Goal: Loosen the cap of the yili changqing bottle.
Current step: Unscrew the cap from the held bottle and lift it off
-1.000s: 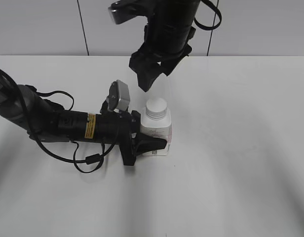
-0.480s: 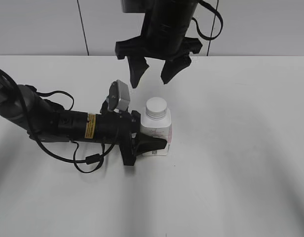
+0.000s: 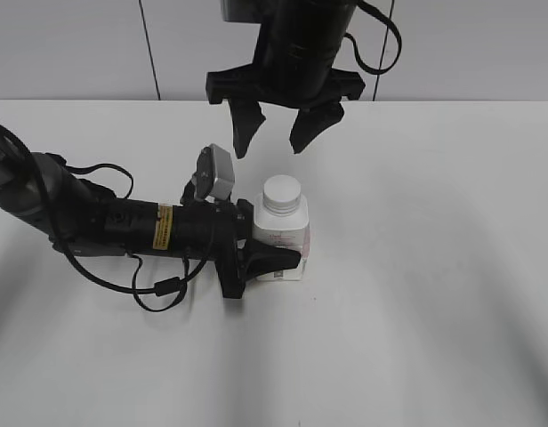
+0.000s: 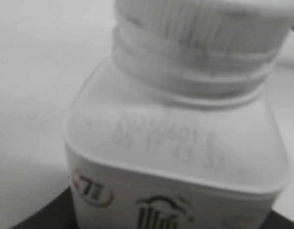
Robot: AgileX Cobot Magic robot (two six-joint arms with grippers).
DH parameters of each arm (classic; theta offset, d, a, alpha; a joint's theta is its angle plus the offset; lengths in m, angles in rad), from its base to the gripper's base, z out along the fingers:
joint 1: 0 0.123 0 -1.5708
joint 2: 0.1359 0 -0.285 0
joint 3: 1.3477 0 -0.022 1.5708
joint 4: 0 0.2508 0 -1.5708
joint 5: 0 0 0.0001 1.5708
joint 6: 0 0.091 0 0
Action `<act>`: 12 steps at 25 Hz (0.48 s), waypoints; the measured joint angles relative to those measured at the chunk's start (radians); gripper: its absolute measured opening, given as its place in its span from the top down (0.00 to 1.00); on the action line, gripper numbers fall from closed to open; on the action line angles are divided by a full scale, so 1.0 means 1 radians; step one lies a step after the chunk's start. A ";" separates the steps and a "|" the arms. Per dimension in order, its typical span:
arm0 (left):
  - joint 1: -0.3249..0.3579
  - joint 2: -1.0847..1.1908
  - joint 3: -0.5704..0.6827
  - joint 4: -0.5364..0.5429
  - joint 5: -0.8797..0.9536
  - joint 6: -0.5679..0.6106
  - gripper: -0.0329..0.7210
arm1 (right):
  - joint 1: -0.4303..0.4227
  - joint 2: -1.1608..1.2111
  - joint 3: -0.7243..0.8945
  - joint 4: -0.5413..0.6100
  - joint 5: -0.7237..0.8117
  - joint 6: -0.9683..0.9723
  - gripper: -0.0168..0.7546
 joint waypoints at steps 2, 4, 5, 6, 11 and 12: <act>0.000 0.000 0.000 0.000 0.000 -0.001 0.47 | 0.000 0.000 0.001 0.000 0.000 0.004 0.25; 0.000 0.000 0.000 0.000 0.000 -0.003 0.47 | 0.000 0.000 0.001 0.000 0.000 0.016 0.25; 0.000 0.000 0.000 0.000 0.000 -0.004 0.47 | 0.000 0.000 0.001 0.000 0.000 0.019 0.25; 0.000 0.000 0.000 0.000 0.000 -0.004 0.47 | 0.000 0.000 0.001 0.000 0.000 0.021 0.25; 0.000 0.000 0.000 0.000 0.000 -0.006 0.47 | 0.000 0.000 0.022 0.000 0.001 0.032 0.25; 0.000 0.000 0.000 0.000 0.000 -0.006 0.47 | 0.000 0.000 0.033 0.000 0.001 0.033 0.25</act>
